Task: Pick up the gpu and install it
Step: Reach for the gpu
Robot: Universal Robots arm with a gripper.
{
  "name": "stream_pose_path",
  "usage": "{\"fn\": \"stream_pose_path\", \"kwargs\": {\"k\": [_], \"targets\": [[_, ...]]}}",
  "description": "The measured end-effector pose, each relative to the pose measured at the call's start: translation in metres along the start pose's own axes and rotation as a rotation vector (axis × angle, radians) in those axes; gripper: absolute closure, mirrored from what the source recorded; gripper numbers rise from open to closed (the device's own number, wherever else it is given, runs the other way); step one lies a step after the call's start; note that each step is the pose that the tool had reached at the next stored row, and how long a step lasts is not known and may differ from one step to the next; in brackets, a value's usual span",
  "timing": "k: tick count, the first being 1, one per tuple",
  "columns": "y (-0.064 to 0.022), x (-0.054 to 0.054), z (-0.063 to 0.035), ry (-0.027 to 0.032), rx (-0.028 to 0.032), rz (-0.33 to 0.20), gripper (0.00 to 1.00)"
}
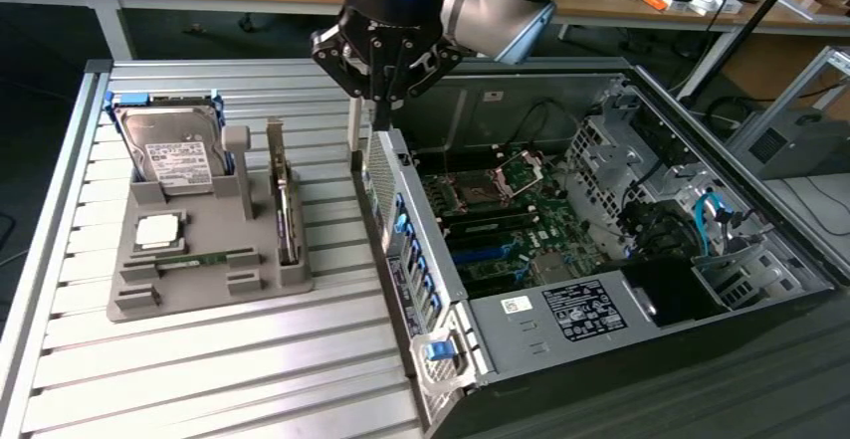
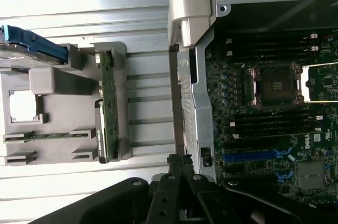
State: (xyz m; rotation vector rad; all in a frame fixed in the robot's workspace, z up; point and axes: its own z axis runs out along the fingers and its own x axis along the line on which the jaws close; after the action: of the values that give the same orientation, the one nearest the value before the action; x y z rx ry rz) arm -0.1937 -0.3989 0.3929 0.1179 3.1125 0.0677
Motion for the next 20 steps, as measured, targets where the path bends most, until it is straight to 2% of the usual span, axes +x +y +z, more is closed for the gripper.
{"fn": "stream_pose_path", "kwargs": {"k": [20], "targets": [[-0.0006, 0.0086, -0.0002, 0.0, 0.0, 0.0, 0.89]]}}
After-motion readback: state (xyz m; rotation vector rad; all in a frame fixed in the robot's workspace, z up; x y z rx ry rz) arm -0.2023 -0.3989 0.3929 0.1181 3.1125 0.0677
